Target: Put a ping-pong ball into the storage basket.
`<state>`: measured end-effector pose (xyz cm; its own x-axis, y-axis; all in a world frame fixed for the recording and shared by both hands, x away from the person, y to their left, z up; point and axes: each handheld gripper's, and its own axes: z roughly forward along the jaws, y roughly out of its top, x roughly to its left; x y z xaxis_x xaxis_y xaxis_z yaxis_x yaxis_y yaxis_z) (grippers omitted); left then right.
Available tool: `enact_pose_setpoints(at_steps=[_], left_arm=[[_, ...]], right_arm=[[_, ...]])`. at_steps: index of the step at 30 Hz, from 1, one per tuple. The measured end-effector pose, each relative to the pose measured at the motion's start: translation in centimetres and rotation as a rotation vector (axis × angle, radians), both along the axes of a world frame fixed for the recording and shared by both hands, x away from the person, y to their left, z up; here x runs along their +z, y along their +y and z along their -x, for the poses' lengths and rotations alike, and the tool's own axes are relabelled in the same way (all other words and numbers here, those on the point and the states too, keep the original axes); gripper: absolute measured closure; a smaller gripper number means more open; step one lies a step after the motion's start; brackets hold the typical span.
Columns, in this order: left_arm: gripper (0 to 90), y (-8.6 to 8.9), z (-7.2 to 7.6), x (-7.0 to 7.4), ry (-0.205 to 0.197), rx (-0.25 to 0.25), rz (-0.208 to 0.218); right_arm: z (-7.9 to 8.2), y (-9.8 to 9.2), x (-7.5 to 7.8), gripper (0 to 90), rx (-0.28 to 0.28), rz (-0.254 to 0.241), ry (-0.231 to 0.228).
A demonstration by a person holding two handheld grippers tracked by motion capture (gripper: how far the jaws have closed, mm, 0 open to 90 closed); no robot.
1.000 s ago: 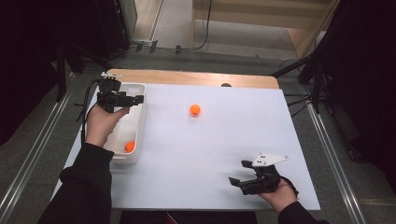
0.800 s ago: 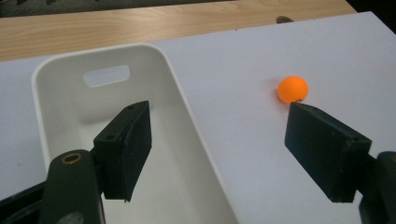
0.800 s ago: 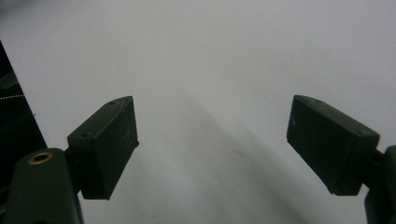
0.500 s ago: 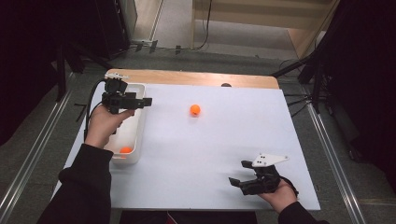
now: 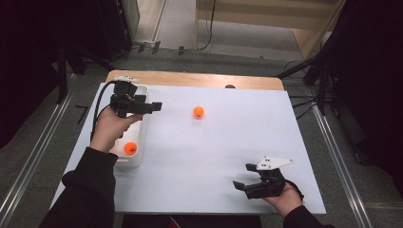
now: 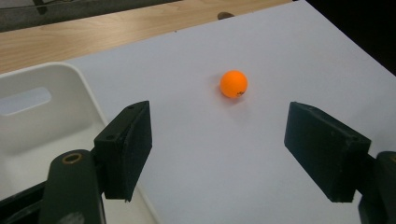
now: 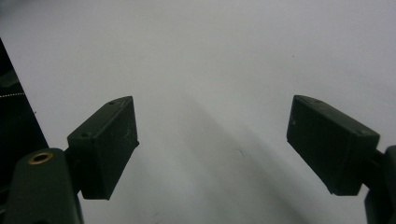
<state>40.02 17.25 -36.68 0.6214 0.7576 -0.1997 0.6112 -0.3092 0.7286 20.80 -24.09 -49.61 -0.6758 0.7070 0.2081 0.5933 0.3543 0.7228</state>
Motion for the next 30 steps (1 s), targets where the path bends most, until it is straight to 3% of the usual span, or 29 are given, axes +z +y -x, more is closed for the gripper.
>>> enact_pose_setpoints(at_steps=[5,13,24,26,30], left_arm=[[23.7,-0.9,0.3,-0.2,-0.016,-0.02,-0.024],[23.7,-2.2,0.5,-0.6,-0.007,-0.066,-0.006],[23.8,-3.7,0.7,-1.3,0.004,-0.084,-0.017],[23.8,-4.0,0.7,-1.4,0.006,-0.09,0.002],[23.8,-4.7,0.9,-1.7,-0.007,-0.094,-0.006]], right_arm=[[0.0,0.0,0.0,14.9,0.001,0.0,-0.002],[0.0,0.1,0.0,14.9,0.005,0.003,0.003],[0.1,0.1,0.0,15.0,0.008,0.007,0.002],[0.1,0.1,0.0,14.9,0.01,0.007,0.003],[0.1,0.1,0.0,14.9,0.008,0.008,0.002]])
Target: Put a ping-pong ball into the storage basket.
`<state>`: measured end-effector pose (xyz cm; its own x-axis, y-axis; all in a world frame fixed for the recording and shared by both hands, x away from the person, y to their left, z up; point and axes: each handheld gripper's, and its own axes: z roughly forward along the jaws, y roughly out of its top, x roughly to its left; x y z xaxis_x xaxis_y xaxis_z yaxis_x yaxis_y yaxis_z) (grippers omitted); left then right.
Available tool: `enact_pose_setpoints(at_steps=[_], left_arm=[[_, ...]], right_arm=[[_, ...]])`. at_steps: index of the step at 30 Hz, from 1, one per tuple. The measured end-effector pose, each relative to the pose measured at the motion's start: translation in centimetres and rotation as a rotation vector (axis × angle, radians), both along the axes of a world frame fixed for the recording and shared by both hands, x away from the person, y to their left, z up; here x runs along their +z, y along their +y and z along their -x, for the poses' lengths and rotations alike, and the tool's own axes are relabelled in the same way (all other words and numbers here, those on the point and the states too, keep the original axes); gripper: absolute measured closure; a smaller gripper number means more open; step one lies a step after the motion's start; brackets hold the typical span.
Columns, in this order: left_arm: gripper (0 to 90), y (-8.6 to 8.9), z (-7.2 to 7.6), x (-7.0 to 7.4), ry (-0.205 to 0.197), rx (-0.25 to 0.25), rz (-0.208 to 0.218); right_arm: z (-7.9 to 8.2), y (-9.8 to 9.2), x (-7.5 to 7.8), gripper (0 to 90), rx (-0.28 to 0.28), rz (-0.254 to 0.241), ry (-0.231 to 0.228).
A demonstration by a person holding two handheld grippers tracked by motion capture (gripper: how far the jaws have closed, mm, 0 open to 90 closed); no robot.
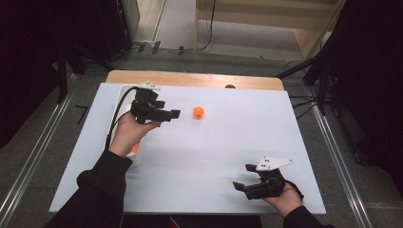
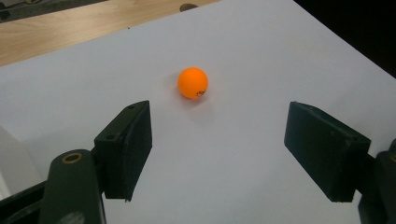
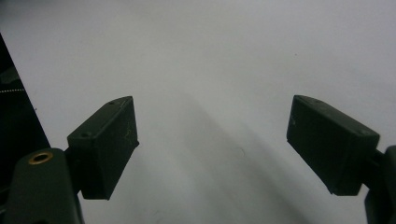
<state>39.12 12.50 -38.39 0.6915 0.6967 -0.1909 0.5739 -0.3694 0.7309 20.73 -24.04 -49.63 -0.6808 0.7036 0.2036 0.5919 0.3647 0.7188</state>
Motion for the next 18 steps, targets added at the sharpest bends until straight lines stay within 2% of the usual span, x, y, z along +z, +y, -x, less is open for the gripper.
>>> enact_pose_setpoints(at_steps=[4,12,15,18], left_arm=[[23.8,-0.7,0.2,-0.4,-0.008,0.002,0.004],[23.7,-1.9,0.3,-1.2,-0.015,0.01,-0.013],[23.7,-2.2,0.4,-1.4,-0.019,0.017,0.008],[23.6,-2.5,0.4,-1.8,-0.026,0.026,0.004]], right_arm=[[0.0,0.0,0.0,15.0,0.002,-0.002,-0.002],[0.1,-0.1,0.0,15.0,-0.001,0.002,-0.001],[0.1,-0.1,0.0,14.9,-0.001,0.0,-0.002],[0.1,-0.1,0.0,15.0,0.001,0.0,-0.003]])
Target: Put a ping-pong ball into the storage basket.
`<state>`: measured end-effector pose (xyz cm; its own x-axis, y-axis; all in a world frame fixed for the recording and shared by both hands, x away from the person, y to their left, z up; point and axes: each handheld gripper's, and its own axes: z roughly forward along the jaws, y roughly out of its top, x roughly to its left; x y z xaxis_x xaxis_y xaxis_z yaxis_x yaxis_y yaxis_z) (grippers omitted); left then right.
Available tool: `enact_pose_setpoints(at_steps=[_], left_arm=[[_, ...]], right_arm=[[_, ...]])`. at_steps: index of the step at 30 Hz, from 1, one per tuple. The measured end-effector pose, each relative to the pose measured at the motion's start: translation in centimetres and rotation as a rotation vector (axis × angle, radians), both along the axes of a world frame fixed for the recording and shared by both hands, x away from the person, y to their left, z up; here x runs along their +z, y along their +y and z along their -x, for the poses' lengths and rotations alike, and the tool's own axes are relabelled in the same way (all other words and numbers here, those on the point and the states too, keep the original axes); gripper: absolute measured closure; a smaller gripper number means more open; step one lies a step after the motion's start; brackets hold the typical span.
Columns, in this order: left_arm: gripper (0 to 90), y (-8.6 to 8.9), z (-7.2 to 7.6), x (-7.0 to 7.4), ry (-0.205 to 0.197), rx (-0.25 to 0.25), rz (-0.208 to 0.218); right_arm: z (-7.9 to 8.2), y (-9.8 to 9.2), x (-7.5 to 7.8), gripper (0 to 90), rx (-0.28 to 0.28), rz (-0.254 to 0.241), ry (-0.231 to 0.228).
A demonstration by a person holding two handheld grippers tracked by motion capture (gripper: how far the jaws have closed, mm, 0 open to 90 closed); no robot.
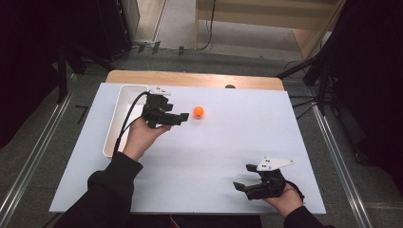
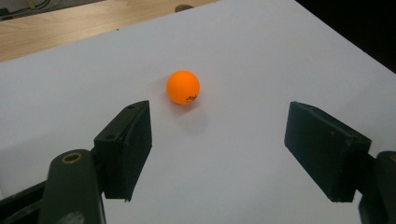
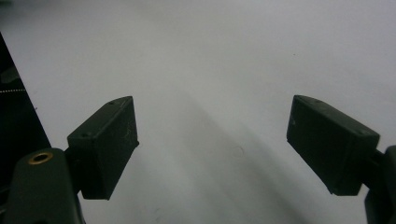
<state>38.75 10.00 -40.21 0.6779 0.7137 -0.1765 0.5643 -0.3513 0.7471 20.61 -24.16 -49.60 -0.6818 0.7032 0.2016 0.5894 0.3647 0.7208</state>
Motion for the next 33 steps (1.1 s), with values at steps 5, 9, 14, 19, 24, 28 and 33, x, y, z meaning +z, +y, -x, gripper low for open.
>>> enact_pose_setpoints(at_steps=[5,9,14,19,24,28,33], left_arm=[[23.6,-0.6,-0.1,-0.6,-0.001,0.009,-0.001],[23.7,-1.3,-0.1,-1.0,-0.023,0.024,0.003],[23.5,-2.3,-0.3,-1.6,-0.023,0.02,0.001],[23.5,-2.9,-1.0,-2.3,0.013,0.008,0.029],[23.5,-3.4,-1.7,-2.5,0.015,0.015,0.035],[23.5,-3.6,-2.0,-2.5,-0.023,0.031,0.014],[20.7,-3.8,-2.7,-2.7,-0.027,0.04,0.009]], right_arm=[[-0.1,-0.1,-0.1,15.0,-0.004,-0.009,0.001],[-0.1,-0.2,-0.1,15.0,-0.019,-0.014,0.014],[-0.1,-0.4,0.0,14.9,-0.032,-0.02,0.014],[-0.2,-0.5,-0.1,15.0,-0.057,-0.022,0.004],[-0.1,-0.4,-0.1,14.9,-0.056,-0.024,0.002],[-0.2,-0.5,-0.1,14.9,-0.06,-0.017,0.002],[-0.2,-0.5,-0.1,15.0,-0.06,-0.015,0.001]])
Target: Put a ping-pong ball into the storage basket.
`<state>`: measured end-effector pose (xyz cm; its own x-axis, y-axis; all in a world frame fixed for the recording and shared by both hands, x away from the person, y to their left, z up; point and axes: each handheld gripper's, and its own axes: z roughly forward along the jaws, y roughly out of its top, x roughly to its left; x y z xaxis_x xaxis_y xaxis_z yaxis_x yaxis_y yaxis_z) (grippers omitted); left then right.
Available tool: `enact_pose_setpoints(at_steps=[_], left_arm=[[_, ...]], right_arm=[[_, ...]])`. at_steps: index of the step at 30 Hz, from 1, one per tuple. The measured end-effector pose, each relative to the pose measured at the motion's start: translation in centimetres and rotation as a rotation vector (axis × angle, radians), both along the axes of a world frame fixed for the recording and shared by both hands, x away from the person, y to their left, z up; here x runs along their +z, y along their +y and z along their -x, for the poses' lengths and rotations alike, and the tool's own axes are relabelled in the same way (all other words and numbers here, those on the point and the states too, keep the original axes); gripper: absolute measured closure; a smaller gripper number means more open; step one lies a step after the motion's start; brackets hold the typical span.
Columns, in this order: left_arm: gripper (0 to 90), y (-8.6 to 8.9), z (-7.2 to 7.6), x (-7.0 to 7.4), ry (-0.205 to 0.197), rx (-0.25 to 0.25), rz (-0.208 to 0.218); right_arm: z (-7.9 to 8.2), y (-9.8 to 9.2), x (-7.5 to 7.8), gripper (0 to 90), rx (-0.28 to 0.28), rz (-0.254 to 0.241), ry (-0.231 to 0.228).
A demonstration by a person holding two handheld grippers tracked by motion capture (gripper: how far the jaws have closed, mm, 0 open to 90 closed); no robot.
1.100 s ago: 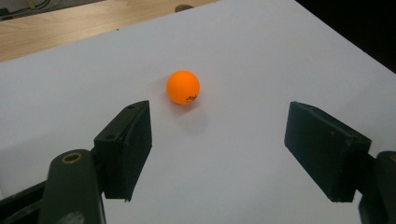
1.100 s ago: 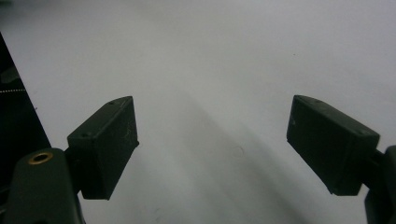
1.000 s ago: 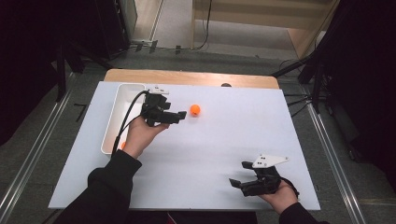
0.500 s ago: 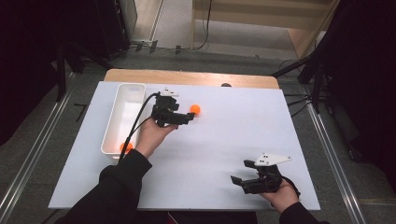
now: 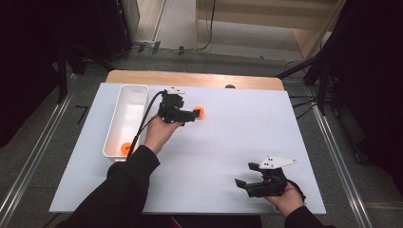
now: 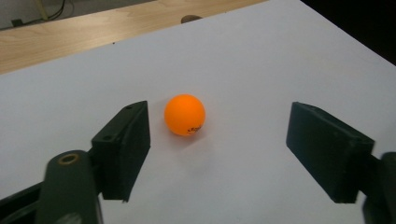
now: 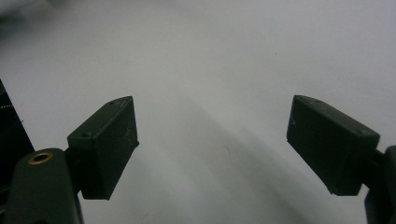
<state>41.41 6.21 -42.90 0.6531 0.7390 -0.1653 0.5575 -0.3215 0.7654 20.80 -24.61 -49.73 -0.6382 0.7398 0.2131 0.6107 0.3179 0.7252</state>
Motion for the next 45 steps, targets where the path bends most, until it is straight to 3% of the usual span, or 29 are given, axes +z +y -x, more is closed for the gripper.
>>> enact_pose_setpoints(at_steps=[3,4,7,9,12,19,24,39,45], left_arm=[[20.3,-0.4,-0.3,-0.2,-0.013,0.006,0.006],[20.0,-0.5,-0.4,-0.2,-0.016,-0.002,-0.015],[7.6,-1.1,-0.7,-0.4,-0.024,0.007,-0.072],[0.0,-1.3,-0.9,-0.5,-0.016,0.008,-0.074],[0.0,-1.5,-1.4,-0.5,0.007,-0.001,-0.062],[0.0,-2.1,-2.2,-0.3,0.009,0.002,-0.056],[0.0,-2.6,-2.6,-0.2,-0.015,0.015,-0.052],[0.0,-3.1,-4.2,-0.4,-0.016,0.041,-0.08],[0.0,-3.3,-4.8,-0.2,-0.011,0.053,-0.071]], right_arm=[[0.0,0.0,0.0,15.0,0.001,0.001,0.0],[0.0,0.0,0.0,14.9,0.001,0.0,0.0],[0.0,0.0,0.0,14.9,0.003,0.001,0.0],[0.0,0.0,0.0,15.0,0.004,0.0,0.002],[0.0,0.0,0.0,15.0,0.008,0.003,0.001],[0.0,0.1,0.1,14.9,0.009,0.0,-0.001],[-0.1,0.1,0.1,15.0,0.009,-0.007,0.0],[-0.3,0.2,0.1,15.0,0.027,-0.005,-0.005],[-0.3,0.2,0.1,14.9,0.025,-0.006,-0.004]])
